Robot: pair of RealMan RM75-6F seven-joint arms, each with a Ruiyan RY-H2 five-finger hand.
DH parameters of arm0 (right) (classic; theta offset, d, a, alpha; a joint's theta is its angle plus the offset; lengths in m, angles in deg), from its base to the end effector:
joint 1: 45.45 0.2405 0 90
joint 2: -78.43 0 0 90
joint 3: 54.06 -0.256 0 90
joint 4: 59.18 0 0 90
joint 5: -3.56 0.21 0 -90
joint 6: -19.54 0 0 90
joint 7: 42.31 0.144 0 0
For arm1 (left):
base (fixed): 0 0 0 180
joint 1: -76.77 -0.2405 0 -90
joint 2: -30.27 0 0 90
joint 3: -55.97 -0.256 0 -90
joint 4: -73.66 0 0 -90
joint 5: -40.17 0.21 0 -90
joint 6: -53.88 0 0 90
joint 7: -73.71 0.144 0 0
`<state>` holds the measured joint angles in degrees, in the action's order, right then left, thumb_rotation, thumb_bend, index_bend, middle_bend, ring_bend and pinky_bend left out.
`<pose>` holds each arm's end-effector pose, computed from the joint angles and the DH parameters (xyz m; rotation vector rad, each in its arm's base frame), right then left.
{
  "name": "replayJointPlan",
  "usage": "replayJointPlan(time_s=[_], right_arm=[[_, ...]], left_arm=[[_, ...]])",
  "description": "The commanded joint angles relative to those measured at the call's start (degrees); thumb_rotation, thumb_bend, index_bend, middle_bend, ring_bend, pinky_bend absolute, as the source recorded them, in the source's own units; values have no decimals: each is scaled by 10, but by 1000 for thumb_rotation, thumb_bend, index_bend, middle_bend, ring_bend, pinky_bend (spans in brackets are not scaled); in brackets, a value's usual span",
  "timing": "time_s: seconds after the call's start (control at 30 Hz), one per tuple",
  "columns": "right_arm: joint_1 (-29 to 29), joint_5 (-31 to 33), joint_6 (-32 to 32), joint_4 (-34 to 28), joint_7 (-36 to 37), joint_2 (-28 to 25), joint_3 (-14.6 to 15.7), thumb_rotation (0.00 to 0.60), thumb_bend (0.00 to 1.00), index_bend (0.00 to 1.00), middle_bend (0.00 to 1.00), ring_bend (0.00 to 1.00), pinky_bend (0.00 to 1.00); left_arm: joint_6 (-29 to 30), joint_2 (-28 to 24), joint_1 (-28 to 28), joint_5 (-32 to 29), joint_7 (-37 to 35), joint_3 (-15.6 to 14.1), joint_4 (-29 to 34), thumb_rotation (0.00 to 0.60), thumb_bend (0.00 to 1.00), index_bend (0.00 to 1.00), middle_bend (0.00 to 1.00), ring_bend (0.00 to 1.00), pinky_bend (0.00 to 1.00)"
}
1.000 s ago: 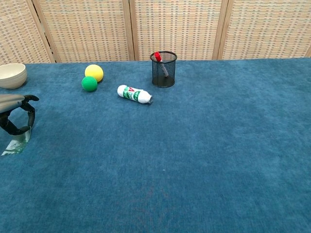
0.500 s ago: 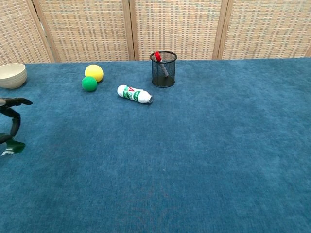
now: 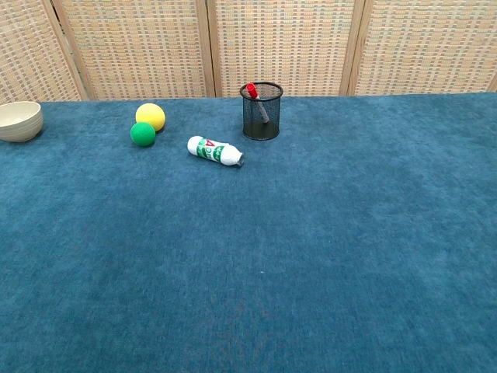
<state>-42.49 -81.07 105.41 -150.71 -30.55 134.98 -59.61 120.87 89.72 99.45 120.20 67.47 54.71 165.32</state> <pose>-0.3244 -0.1807 0.2141 1.2868 -0.9203 0.9682 -0.2939 0.2579 0.1461 -1.6430 -1.0318 -0.8147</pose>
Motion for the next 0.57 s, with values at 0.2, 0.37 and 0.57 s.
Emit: replayJointPlan(time_s=[0.2, 0.37, 0.57], right_arm=[[0, 1, 0, 0, -1, 0, 0, 600, 53, 54, 0, 0, 0], [-1, -2, 4, -1, -2, 0, 0, 600, 53, 54, 0, 0, 0], [-3, -5, 10, -3, -3, -1, 0, 600, 56, 54, 0, 0, 0]], left_arm=[[43, 11, -21, -71, -18, 60, -32, 600, 1, 0, 0, 0, 0], [97, -4, -56, -66, -35, 67, -15, 600, 0, 0, 0, 0, 0], [148, -23, -98, -51, -31, 56, 10, 600, 0, 0, 0, 0, 0]])
